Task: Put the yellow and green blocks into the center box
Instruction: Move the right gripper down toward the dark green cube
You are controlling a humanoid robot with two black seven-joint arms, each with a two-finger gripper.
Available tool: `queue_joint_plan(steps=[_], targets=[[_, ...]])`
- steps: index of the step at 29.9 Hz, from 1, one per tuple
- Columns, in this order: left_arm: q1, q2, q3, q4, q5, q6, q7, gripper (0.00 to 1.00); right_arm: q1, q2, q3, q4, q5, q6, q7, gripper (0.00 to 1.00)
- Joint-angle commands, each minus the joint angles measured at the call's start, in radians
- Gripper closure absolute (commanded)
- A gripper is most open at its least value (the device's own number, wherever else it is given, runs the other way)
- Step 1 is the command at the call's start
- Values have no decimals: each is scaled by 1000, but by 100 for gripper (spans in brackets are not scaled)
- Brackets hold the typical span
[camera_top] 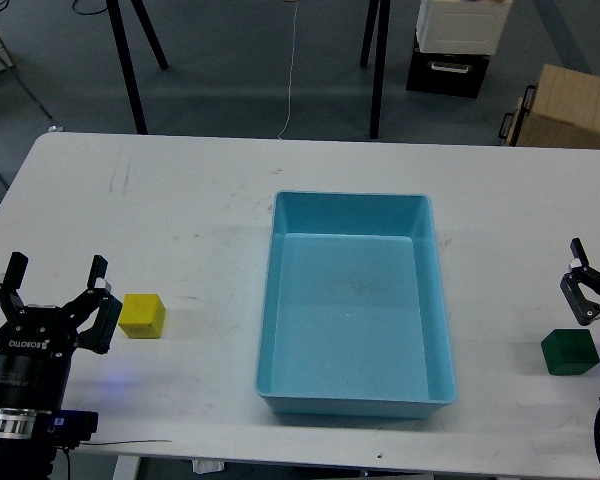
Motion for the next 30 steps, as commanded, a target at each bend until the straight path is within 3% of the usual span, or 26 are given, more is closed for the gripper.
queue_joint_plan(steps=[1,5,9,13,16,18,22,24,30], targets=[[13,-8,-2,1,35,0,-6,0,-41,-6,28,35,0,3,1,1],[10,-9,-3,1,36,0,-9,0,-39,-35,23,40,-5,-9,0,1],[9,-13,-6,1,35,0,-12,0,-25,-136,17,44,-43,-61,0,0],[6,-38,3,-4,33,0,-11,0,39,-391,-15,52,-61,-124,-8,0],[-3,-38,3,-4,33,0,-11,0,126,-603,-109,50,-63,-173,-51,0],[-19,-38,3,-4,35,0,-11,0,224,-740,-213,49,-65,-196,-109,0],[-40,-39,5,-1,35,0,-11,0,479,-901,-449,46,-115,-261,-207,0],[-54,-39,6,1,36,0,-11,0,659,-935,-633,44,-237,-261,-258,0],[-82,-38,6,14,36,0,-6,0,1202,-920,-1249,-11,-486,-258,-307,0]])
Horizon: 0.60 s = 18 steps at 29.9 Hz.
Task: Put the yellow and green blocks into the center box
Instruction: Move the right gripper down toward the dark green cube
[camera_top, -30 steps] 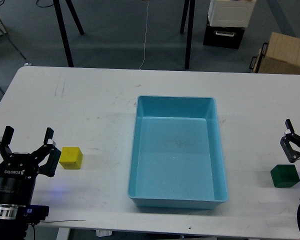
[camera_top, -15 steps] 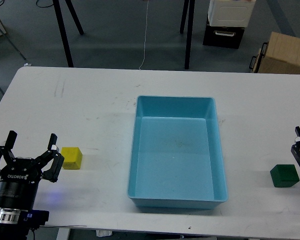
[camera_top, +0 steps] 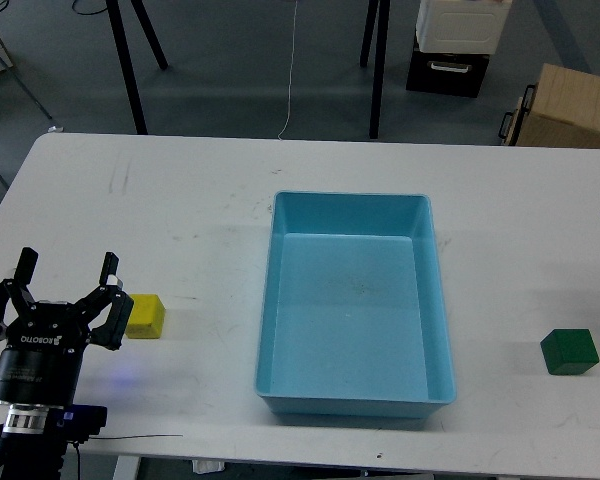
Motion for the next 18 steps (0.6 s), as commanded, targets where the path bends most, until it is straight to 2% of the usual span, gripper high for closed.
queue_joint_plan(steps=[1,5,9,12,18], targets=[[-14,1,0,13,0,0,2,0,347,38,-393,-35,-116,2,-31,0],[-24,1,2,18,0,0,3,0,669,94,-801,-29,-335,11,-81,0],[-25,1,2,18,0,0,3,0,866,112,-1096,-17,-516,81,-86,0],[-25,1,2,18,0,0,3,0,896,112,-1148,1,-596,150,-86,0],[-22,-3,5,18,2,0,3,0,822,172,-1153,26,-629,163,-84,0]])
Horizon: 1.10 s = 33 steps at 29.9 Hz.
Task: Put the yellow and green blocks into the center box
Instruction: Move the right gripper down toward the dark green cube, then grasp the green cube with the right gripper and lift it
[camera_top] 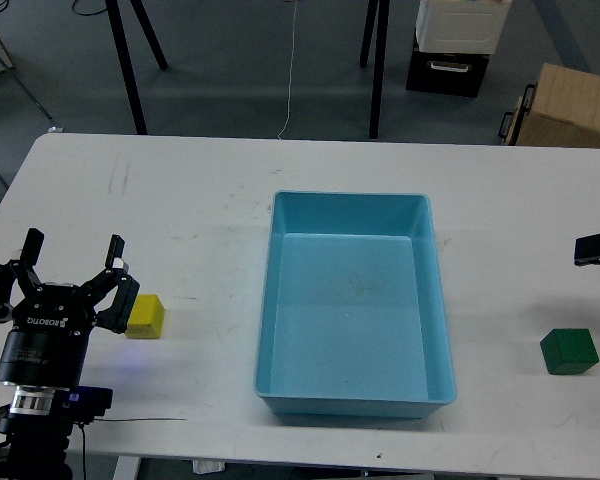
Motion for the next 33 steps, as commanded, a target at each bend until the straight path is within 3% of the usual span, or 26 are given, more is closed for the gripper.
queue_joint_plan(steps=[1,18,22,23,24,27,28,30,33], targets=[[3,-1,4,0,1,0,0,0,-58,43,-1,13,-7,2,5,0],[15,-1,9,1,1,0,1,0,-159,112,-3,43,-56,-7,-2,0],[15,-1,26,1,1,0,0,0,-182,127,-3,44,-59,-52,-2,3],[15,-1,26,1,1,0,0,0,-183,127,-3,44,-59,-53,-2,8],[15,-1,26,1,1,0,0,0,-183,127,-3,46,-60,-53,-3,20],[15,-1,26,3,1,0,0,0,-185,127,-3,49,-76,-55,-20,71],[15,-1,26,8,1,0,0,0,-188,129,-1,46,-77,-67,-21,80],[15,-1,26,14,1,0,0,0,-187,124,2,49,-73,-80,-20,97],[15,-1,26,20,1,0,0,0,-167,106,17,56,-63,-93,-21,100]])
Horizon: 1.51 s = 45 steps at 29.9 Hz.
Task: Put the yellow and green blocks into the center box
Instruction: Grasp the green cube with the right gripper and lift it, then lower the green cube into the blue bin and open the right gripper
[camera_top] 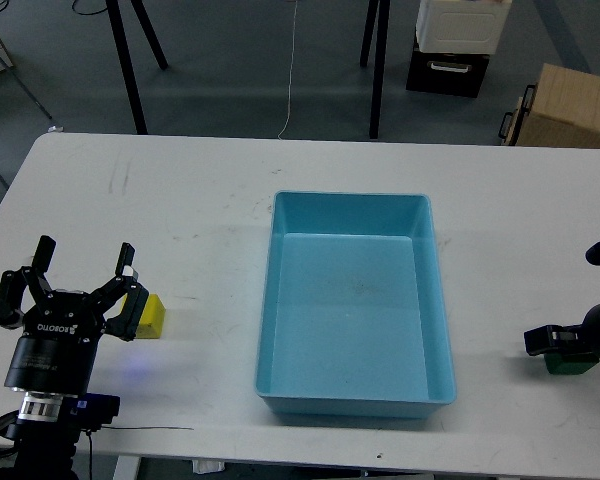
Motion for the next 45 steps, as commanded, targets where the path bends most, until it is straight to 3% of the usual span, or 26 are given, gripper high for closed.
queue_joint_plan(steps=[1,6,11,19,25,31,39,41,43,45], targets=[[0,0,0,9,0,0,0,0,27,-26,25,10,10,-13,-1,100],[0,0,0,9,0,0,0,0,165,-56,73,62,107,-4,-1,100],[0,0,-1,10,0,0,0,0,350,1,60,79,294,19,-1,100],[-6,0,0,23,0,0,0,0,550,310,-7,62,504,27,8,100],[-11,0,-1,23,-2,0,0,0,501,582,-88,-1,514,-52,27,100],[-11,0,-1,23,-2,0,0,0,414,707,-130,-96,514,-52,27,99],[-12,0,0,24,0,0,0,0,368,710,-134,-115,520,-81,25,75],[-12,0,0,24,0,0,0,0,368,710,-134,-113,536,-105,25,55],[-12,0,0,23,0,0,0,0,368,710,-133,-115,555,-122,25,0],[-12,0,0,24,0,0,0,0,368,713,-127,-116,567,-125,25,0]])
